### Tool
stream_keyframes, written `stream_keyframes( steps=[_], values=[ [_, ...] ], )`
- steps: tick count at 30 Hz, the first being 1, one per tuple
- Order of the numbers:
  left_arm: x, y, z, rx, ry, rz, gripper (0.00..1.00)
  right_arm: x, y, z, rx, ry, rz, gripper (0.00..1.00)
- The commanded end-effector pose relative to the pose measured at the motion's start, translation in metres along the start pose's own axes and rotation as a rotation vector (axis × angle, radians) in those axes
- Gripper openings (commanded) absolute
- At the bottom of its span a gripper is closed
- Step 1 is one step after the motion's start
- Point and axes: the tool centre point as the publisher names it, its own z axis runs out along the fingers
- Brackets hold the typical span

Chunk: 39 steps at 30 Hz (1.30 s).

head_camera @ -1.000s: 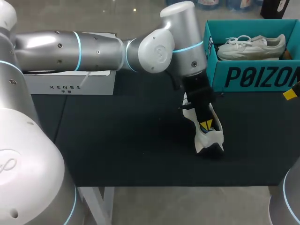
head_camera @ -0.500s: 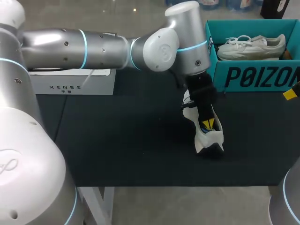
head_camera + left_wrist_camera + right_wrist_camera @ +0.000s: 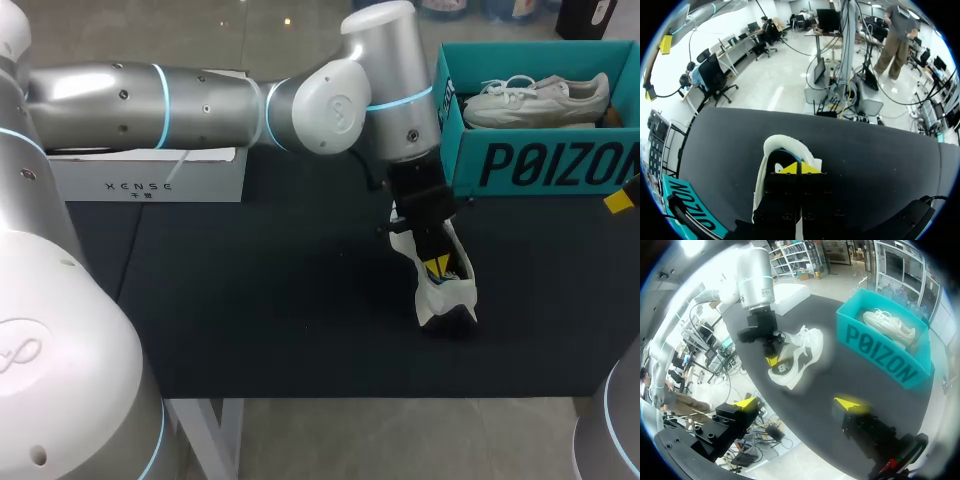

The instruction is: Take the shoe out of the shoebox, open the shoe tongue, remove and reinsert the insole, then place the shoe into the shoebox

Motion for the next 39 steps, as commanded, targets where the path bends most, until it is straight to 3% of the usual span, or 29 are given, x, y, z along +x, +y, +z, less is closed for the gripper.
stream_keyframes(
  steps=[1,20,39],
  values=[
    [-0.004,0.002,0.002,0.007,0.010,0.004,0.00,-0.001,0.000,0.001,0.003,0.000,0.001,1.00],
    [0.008,0.001,0.005,0.015,0.025,-0.013,0.00,-0.001,0.000,0.001,0.003,0.000,0.001,1.00],
    [0.002,0.000,0.008,0.029,0.030,-0.010,0.00,-0.001,0.000,0.001,0.003,0.000,0.001,1.00]
  ],
)
